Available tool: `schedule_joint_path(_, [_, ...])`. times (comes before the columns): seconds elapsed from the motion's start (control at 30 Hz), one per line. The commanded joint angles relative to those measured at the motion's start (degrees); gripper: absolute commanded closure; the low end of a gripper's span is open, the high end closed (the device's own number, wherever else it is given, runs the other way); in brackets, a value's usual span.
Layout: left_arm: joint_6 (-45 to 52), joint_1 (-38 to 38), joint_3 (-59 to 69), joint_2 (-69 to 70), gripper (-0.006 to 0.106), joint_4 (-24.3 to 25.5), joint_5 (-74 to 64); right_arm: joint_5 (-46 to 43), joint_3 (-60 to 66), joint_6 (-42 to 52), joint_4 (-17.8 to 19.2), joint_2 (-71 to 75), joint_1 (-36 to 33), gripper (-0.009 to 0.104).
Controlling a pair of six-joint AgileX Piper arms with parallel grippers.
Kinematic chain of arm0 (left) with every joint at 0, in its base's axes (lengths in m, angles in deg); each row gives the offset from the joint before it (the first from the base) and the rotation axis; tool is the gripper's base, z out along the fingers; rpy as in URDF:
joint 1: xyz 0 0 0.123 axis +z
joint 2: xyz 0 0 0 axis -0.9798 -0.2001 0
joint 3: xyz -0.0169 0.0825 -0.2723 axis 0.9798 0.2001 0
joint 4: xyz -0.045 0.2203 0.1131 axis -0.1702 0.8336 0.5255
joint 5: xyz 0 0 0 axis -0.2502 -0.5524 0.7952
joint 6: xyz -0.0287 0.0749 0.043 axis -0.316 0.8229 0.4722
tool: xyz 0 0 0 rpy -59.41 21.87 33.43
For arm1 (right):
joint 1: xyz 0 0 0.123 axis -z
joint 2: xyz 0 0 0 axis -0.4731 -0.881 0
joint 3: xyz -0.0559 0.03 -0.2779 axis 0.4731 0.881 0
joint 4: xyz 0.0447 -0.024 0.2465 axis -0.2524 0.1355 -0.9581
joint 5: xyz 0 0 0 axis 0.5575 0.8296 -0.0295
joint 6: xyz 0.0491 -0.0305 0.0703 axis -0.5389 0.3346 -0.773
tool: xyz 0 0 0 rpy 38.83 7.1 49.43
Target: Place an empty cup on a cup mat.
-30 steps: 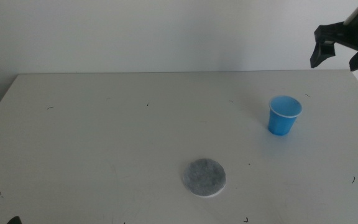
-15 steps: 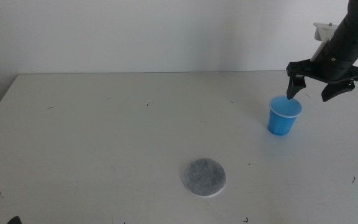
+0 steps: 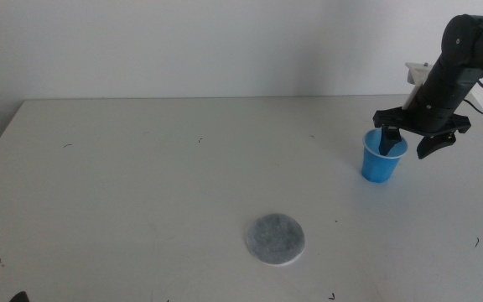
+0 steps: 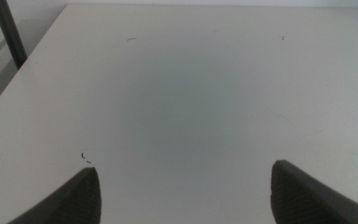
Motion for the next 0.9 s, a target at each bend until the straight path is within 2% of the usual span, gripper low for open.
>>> schedule_joint_path(0.0, [-0.6,0.1,-0.3,0.2,-0.005,0.0,3.8,-1.3,-1.9,0.3,0.1,3.0,0.0,0.048])
schedule_joint_path(0.27, [-0.6,0.1,-0.3,0.2,-0.005,0.0,3.8,-1.5,-1.9,-0.1,0.1,2.9,0.0,0.096])
schedule_joint_path(0.53, [-0.6,0.1,-0.3,0.2,-0.005,0.0,3.8,1.1,-1.9,0.9,-0.1,8.1,-2.4,0.096])
schedule_joint_path(0.87, [-0.6,0.1,-0.3,0.2,-0.005,0.0,3.8,6.1,-1.9,0.5,0.0,20.3,-13.1,0.096])
